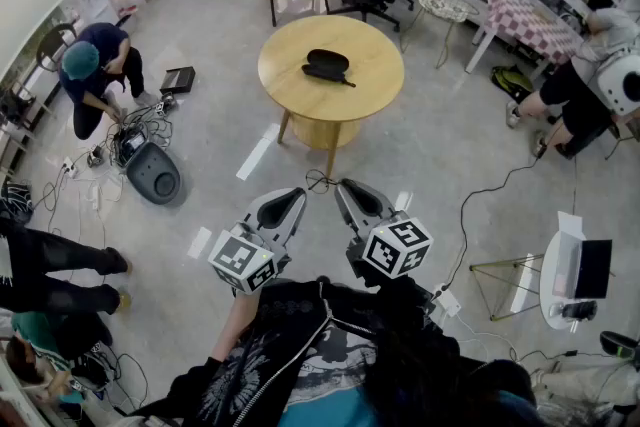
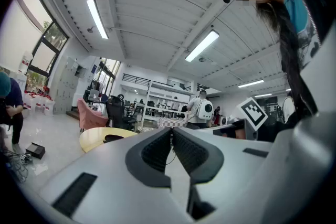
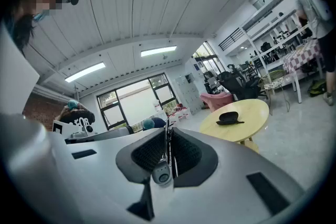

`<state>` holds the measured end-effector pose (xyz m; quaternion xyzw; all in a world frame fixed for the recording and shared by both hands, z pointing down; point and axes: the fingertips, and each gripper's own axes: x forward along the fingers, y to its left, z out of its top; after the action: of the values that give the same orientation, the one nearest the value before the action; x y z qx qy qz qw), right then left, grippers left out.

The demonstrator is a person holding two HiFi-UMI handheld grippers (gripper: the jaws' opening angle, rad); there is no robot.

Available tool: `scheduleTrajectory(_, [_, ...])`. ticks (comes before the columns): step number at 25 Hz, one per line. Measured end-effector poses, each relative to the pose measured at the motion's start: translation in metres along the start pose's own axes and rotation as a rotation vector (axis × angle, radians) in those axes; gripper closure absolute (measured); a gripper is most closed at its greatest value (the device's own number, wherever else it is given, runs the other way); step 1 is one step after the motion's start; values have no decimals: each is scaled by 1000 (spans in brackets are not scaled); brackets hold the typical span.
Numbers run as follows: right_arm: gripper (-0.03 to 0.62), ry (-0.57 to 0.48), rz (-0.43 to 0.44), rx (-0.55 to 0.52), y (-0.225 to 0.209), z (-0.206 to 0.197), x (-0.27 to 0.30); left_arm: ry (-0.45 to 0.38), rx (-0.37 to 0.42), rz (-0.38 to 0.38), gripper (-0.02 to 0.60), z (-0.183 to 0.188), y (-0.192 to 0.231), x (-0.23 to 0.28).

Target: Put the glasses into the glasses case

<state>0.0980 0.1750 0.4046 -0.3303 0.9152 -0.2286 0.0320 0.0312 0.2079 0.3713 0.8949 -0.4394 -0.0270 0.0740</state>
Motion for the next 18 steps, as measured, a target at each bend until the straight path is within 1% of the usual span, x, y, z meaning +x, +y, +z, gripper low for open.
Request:
scheduleTrajectory(4, [536, 2, 6, 8, -3, 1, -1, 2, -2, 3, 558, 1, -1, 3])
scheduleTrajectory(10, [536, 9, 29, 28, -10, -4, -2, 24, 1, 0, 558, -8, -3, 11])
scheduleTrajectory(18, [536, 16, 29, 68, -29, -4, 0, 54, 0, -9, 558, -12, -2, 29])
